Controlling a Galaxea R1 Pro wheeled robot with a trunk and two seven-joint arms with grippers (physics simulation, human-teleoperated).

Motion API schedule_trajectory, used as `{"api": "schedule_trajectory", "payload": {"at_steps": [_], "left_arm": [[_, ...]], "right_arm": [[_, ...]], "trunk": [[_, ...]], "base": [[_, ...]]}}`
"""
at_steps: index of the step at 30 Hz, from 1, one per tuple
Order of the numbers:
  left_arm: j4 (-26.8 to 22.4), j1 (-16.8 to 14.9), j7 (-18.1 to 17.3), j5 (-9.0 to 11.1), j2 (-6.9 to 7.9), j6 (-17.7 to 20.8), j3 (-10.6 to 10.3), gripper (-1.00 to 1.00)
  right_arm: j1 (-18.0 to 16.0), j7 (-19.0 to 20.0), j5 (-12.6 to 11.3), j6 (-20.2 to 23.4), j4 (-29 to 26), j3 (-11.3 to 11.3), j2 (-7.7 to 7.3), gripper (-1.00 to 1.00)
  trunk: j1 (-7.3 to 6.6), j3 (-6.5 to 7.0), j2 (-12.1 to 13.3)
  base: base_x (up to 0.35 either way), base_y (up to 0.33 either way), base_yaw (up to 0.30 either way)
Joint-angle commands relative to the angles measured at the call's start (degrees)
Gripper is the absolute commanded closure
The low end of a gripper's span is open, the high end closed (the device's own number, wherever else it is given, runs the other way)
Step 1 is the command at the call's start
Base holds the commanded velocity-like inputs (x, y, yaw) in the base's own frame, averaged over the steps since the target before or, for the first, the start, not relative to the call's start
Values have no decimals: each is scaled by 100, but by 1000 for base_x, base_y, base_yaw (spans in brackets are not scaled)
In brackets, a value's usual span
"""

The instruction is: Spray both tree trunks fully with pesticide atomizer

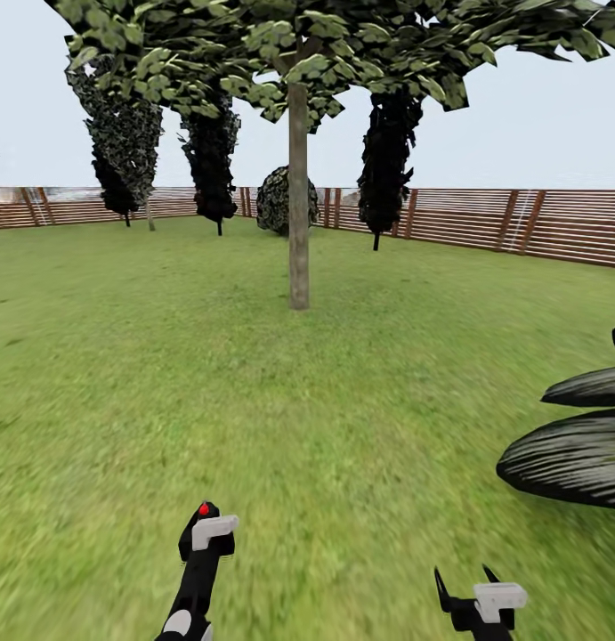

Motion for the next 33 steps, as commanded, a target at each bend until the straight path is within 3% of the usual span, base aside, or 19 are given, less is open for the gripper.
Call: {"api": "schedule_trajectory", "payload": {"at_steps": [1, 33], "left_arm": [[1, -5, 25, -63, -6, -16, 28, 100], [-5, -5, 25, -59, -6, -8, 28, 100]], "right_arm": [[-5, -21, -28, -17, 3, 35, -6, -100], [-5, -21, -28, -11, 5, 35, -6, -100]], "trunk": [[5, -9, -7], [5, -9, -7]], "base": [[350, 0, 0], [350, 35, 0]]}}
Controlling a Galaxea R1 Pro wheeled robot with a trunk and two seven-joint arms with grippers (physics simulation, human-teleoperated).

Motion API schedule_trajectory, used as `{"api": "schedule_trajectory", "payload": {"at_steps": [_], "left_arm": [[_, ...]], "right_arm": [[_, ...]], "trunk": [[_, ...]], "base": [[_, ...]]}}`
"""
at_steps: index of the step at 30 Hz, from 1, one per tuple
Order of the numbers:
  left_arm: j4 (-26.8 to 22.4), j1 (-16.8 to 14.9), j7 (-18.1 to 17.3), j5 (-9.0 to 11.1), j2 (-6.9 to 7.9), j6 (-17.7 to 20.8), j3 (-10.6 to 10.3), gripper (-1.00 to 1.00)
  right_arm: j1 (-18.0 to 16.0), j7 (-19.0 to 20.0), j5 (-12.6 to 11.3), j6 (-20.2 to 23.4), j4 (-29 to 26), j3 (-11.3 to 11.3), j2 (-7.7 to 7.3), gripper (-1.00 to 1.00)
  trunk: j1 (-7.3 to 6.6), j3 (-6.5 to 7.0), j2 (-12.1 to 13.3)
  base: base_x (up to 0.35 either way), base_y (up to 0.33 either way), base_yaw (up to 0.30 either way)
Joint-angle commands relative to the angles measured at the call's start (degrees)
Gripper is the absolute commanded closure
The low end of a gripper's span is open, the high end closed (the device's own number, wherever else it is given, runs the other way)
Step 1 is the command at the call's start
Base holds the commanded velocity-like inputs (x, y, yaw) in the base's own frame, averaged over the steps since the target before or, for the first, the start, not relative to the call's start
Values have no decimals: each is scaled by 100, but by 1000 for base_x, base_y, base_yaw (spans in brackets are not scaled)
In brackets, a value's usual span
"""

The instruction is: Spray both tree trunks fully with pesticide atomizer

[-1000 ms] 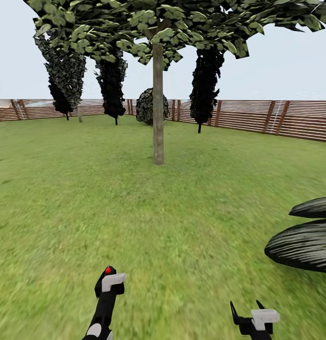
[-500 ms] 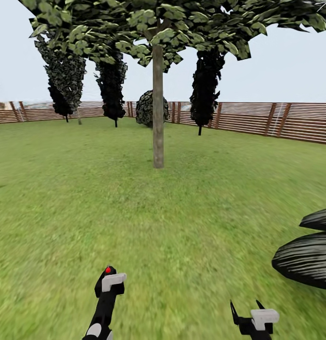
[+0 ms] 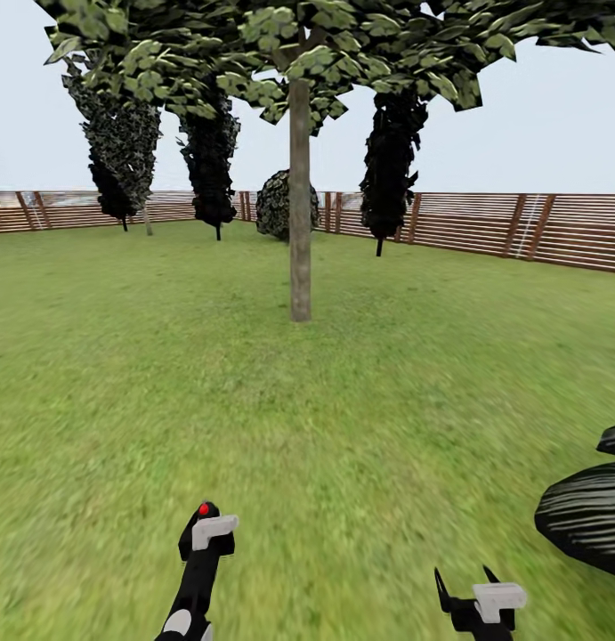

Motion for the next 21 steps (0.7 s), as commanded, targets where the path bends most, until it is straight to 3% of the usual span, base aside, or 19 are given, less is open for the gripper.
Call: {"api": "schedule_trajectory", "payload": {"at_steps": [1, 21], "left_arm": [[3, -5, 25, -63, -7, -16, 27, 100], [3, -5, 25, -64, -7, -16, 22, 100]], "right_arm": [[-5, -21, -28, -15, 7, 35, -6, -100], [-5, -21, -28, -14, 9, 36, -6, -100]], "trunk": [[5, -9, -7], [5, -9, -7]], "base": [[350, 95, 0], [350, 92, 0]]}}
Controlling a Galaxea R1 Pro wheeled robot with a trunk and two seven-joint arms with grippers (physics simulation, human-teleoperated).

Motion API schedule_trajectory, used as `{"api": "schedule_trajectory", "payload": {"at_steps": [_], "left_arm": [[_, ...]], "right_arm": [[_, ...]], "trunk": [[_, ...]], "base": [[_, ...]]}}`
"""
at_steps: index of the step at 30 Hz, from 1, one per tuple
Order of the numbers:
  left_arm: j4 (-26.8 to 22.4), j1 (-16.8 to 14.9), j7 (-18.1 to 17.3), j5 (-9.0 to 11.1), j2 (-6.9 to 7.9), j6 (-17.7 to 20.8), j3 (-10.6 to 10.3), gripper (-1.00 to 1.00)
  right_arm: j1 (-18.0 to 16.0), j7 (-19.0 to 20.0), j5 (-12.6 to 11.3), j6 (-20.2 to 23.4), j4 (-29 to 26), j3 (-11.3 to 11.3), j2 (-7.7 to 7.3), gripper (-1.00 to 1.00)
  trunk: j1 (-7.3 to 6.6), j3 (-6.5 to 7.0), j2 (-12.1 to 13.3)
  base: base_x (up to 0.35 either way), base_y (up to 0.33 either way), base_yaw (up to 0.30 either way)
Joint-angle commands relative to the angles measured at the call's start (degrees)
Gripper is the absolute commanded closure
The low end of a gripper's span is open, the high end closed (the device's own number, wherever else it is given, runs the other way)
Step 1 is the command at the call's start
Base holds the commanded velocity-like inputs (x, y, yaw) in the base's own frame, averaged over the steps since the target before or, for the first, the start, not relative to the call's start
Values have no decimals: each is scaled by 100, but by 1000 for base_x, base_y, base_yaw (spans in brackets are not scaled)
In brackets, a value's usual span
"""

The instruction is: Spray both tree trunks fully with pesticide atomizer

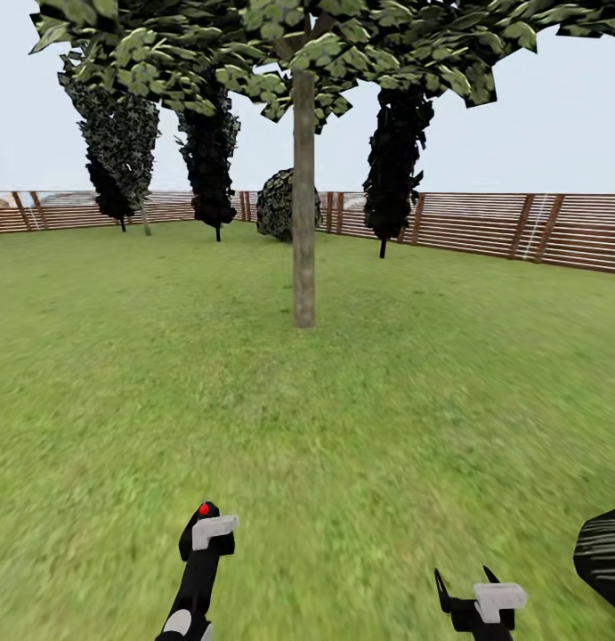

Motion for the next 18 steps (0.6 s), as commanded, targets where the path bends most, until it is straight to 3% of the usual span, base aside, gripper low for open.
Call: {"api": "schedule_trajectory", "payload": {"at_steps": [1, 18], "left_arm": [[3, -5, 25, -64, -6, -16, 27, 100], [3, -5, 25, -65, -9, -16, 25, 100]], "right_arm": [[-5, -21, -28, -17, 3, 35, -6, -100], [-5, -21, -29, -17, 3, 35, -6, -100]], "trunk": [[5, -9, -7], [5, -9, -7]], "base": [[350, 78, 0], [350, 64, 0]]}}
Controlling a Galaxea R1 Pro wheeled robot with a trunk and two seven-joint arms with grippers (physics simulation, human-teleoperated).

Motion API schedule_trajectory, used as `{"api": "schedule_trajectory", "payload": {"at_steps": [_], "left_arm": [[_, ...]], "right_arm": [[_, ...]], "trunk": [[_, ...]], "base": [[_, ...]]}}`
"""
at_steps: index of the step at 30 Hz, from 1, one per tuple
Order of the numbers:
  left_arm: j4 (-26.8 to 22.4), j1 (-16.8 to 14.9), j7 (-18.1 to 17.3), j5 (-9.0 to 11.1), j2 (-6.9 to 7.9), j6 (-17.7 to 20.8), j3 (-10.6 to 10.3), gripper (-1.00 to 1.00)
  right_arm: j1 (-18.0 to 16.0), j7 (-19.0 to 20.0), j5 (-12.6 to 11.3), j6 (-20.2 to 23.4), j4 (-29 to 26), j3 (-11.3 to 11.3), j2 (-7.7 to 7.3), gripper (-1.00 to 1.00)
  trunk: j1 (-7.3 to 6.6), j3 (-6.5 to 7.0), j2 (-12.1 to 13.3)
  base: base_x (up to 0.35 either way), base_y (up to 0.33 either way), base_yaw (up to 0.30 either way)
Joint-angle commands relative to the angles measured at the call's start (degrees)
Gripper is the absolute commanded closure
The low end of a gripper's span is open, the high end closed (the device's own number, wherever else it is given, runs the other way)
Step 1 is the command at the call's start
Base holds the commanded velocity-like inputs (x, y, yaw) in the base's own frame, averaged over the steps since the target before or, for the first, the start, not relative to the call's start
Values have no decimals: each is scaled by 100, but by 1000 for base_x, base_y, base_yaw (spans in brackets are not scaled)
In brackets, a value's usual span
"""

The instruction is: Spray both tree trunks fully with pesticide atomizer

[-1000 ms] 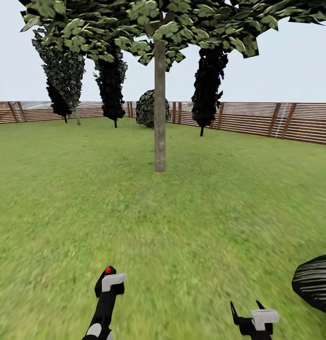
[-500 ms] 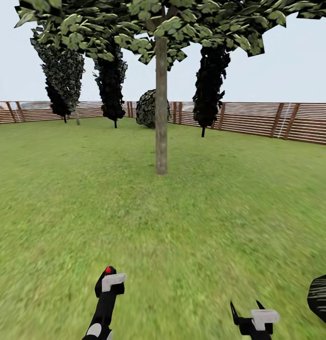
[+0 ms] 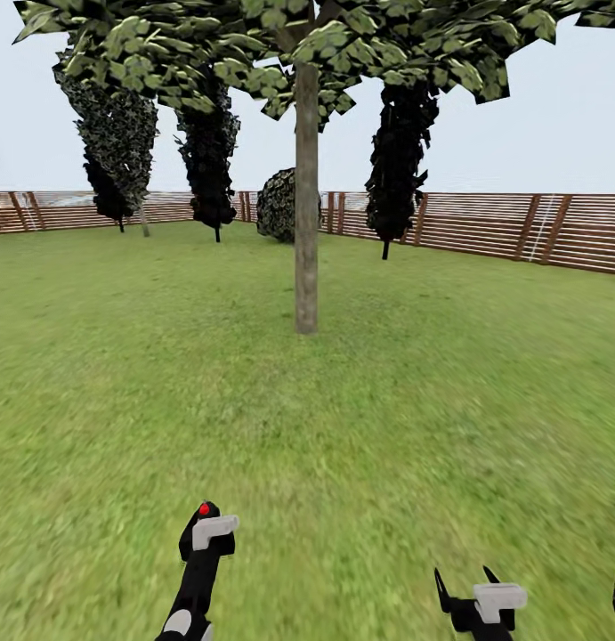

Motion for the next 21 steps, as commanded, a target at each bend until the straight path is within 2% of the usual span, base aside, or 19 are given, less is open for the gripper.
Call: {"api": "schedule_trajectory", "payload": {"at_steps": [1, 21], "left_arm": [[2, -5, 24, -63, -5, -16, 27, 100], [11, -5, 24, -64, -4, -8, 26, 100]], "right_arm": [[-5, -21, -28, -17, 3, 35, -6, -100], [-5, -29, -28, -17, 245, 28, -6, -100]], "trunk": [[5, -9, -7], [5, -9, -7]], "base": [[350, 8, 0], [350, 1, 0]]}}
